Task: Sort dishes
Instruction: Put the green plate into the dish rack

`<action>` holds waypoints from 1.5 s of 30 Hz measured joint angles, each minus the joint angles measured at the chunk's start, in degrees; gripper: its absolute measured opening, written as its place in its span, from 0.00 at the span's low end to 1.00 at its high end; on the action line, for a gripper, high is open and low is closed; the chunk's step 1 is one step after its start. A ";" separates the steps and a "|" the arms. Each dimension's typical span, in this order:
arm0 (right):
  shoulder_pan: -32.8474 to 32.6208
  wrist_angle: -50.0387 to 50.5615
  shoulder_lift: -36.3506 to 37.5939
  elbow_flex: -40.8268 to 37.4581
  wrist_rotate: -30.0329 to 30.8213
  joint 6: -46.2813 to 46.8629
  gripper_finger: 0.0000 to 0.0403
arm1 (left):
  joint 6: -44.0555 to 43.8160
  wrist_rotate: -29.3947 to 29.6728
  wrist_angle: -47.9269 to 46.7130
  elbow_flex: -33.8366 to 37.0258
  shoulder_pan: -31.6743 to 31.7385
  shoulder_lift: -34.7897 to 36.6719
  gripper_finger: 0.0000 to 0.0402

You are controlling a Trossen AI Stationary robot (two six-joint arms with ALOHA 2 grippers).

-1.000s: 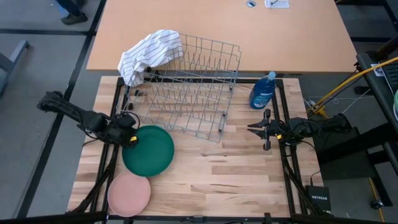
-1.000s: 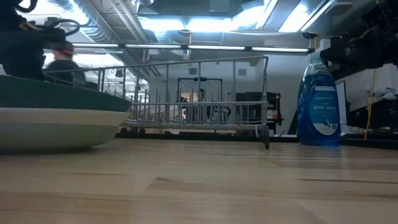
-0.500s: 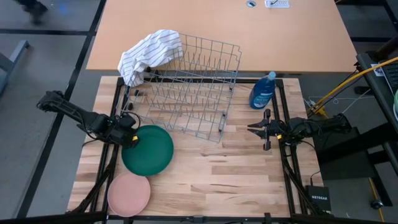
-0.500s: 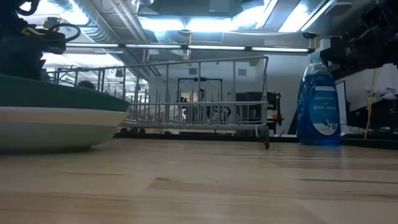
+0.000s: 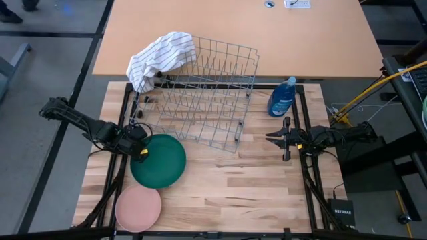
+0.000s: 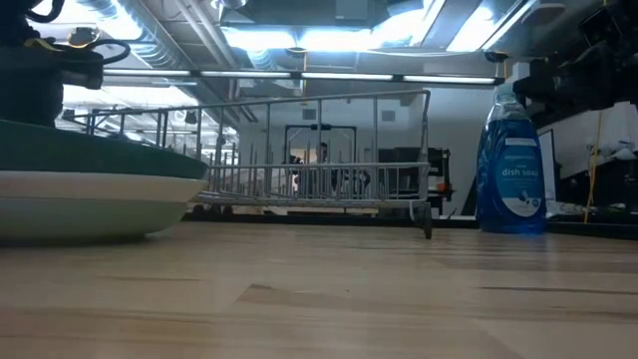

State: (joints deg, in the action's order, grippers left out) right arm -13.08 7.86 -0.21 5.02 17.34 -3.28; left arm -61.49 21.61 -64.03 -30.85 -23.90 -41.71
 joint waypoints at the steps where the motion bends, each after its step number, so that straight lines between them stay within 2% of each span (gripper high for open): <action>1: 0.00 0.00 0.00 0.00 -0.01 0.00 0.18 | -0.18 0.00 0.00 0.00 0.00 0.00 0.01; 9: 0.00 0.00 0.00 0.00 -0.02 -0.01 0.18 | -0.41 -0.77 0.98 0.00 0.00 -0.02 0.01; 18: 0.00 0.00 0.00 0.00 0.00 -0.01 0.18 | 2.13 -5.85 5.32 0.00 0.02 -0.02 0.01; 29: -0.02 0.00 0.00 0.00 -0.02 -0.01 0.18 | 6.88 -5.97 9.93 0.00 0.00 -0.02 0.01; 32: 0.00 0.00 0.00 0.00 0.00 0.01 0.18 | 6.23 -5.97 9.92 0.00 0.00 -0.02 0.06; 40: 0.00 0.00 0.00 0.00 -0.02 0.01 0.18 | 7.95 -5.97 10.71 0.00 0.00 -0.02 0.33; 45: -0.01 0.00 0.00 0.00 -0.01 0.00 0.18 | 5.85 -5.95 10.62 -0.01 0.04 0.00 0.38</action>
State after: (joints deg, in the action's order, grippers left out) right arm -13.09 7.86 -0.21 5.02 17.33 -3.28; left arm -55.64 15.65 -53.41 -30.87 -23.86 -41.71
